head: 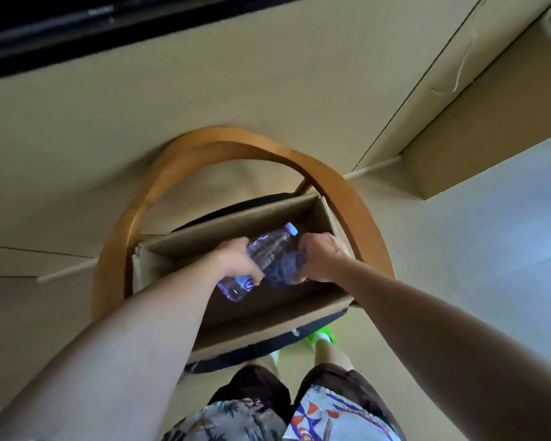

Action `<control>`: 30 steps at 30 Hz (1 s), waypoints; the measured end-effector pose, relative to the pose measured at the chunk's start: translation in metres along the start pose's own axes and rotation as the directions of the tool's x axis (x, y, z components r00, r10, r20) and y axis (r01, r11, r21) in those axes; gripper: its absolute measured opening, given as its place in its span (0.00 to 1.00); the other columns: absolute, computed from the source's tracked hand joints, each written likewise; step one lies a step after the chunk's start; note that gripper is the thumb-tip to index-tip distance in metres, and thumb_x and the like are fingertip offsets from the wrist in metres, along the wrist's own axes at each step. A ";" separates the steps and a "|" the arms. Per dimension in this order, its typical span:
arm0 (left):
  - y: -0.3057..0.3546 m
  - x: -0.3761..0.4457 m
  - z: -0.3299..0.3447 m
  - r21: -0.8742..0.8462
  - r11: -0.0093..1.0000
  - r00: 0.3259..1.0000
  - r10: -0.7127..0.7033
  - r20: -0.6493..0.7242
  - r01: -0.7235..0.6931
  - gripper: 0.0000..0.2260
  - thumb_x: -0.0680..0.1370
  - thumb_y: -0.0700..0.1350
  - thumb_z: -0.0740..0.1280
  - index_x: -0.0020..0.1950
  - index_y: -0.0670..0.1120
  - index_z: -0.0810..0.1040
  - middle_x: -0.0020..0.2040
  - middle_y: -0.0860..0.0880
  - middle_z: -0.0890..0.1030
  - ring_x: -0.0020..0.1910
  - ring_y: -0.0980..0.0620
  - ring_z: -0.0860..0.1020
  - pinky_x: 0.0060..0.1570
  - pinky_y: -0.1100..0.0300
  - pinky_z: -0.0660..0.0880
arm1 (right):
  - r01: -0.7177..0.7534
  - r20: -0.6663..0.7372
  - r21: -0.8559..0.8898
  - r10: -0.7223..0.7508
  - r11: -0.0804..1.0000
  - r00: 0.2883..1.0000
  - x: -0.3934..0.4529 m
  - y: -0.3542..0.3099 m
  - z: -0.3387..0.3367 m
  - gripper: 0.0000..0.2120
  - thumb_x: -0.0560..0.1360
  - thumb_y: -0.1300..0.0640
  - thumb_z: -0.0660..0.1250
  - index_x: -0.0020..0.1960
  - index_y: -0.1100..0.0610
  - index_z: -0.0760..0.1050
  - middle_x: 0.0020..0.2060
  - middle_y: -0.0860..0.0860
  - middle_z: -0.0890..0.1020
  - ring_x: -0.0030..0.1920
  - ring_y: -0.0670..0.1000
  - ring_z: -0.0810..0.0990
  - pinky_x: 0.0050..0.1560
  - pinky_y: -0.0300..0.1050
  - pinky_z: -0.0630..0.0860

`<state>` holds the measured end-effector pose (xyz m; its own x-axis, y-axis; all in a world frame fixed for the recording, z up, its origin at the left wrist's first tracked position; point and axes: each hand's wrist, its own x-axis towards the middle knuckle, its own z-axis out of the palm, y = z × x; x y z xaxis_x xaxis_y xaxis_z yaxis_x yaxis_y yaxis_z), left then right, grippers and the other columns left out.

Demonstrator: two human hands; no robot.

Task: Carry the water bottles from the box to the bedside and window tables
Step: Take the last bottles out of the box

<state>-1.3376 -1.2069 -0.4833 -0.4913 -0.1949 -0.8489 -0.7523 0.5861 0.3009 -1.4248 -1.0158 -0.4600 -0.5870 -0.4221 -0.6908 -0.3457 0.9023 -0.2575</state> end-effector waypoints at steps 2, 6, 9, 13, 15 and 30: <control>0.024 -0.016 -0.022 -0.057 0.996 0.997 0.074 -0.001 -0.074 0.29 0.54 0.46 0.80 0.53 0.49 0.76 0.52 0.45 0.83 0.49 0.45 0.82 0.45 0.52 0.82 | -0.006 -0.052 0.040 0.008 0.999 0.999 -0.016 -0.003 -0.031 0.26 0.61 0.44 0.82 0.56 0.48 0.79 0.46 0.49 0.80 0.47 0.51 0.79 0.33 0.41 0.66; 0.084 -0.052 -0.049 -0.188 0.960 0.978 0.210 0.005 -0.206 0.22 0.63 0.37 0.78 0.53 0.47 0.77 0.51 0.44 0.83 0.50 0.45 0.82 0.49 0.55 0.80 | -0.070 -0.235 0.300 0.145 0.951 0.961 -0.055 0.016 -0.084 0.31 0.56 0.45 0.84 0.58 0.42 0.81 0.44 0.44 0.80 0.49 0.50 0.78 0.42 0.41 0.69; 0.141 -0.077 -0.062 -0.254 0.925 0.957 0.290 -0.005 -0.282 0.19 0.64 0.34 0.76 0.51 0.46 0.76 0.47 0.46 0.82 0.45 0.47 0.81 0.38 0.64 0.77 | -0.058 -0.311 0.552 0.270 0.832 0.911 -0.089 0.048 -0.116 0.33 0.54 0.48 0.85 0.57 0.42 0.81 0.41 0.41 0.78 0.47 0.48 0.78 0.43 0.39 0.71; 0.227 -0.113 -0.055 -0.361 0.850 0.907 0.421 0.024 -0.385 0.28 0.57 0.34 0.75 0.55 0.44 0.75 0.49 0.42 0.81 0.49 0.40 0.84 0.42 0.52 0.79 | 0.113 -0.394 0.824 0.419 0.555 0.818 -0.146 0.099 -0.148 0.35 0.49 0.52 0.86 0.54 0.43 0.78 0.46 0.44 0.80 0.45 0.43 0.79 0.36 0.37 0.74; 0.273 -0.132 -0.042 -0.395 0.804 0.871 0.491 0.018 -0.445 0.22 0.59 0.32 0.75 0.49 0.45 0.74 0.43 0.45 0.80 0.41 0.43 0.83 0.37 0.54 0.79 | 0.254 -0.441 0.877 0.471 0.409 0.764 -0.177 0.131 -0.160 0.34 0.49 0.53 0.85 0.52 0.46 0.77 0.46 0.45 0.83 0.44 0.45 0.82 0.37 0.39 0.76; 0.609 -0.320 0.230 -0.317 0.639 0.459 0.744 0.485 -0.701 0.26 0.70 0.49 0.75 0.67 0.44 0.79 0.61 0.36 0.83 0.61 0.33 0.81 0.67 0.36 0.73 | 0.795 -0.525 0.449 0.599 -0.408 0.604 -0.445 0.446 -0.169 0.12 0.78 0.51 0.63 0.38 0.54 0.76 0.33 0.52 0.77 0.34 0.52 0.77 0.43 0.46 0.76</control>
<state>-1.5380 -0.6064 -0.1286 -0.5726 0.7282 -0.3767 -0.2758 0.2617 0.9249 -1.4409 -0.4404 -0.1534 -0.9463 0.2396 -0.2170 0.0032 -0.6645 -0.7473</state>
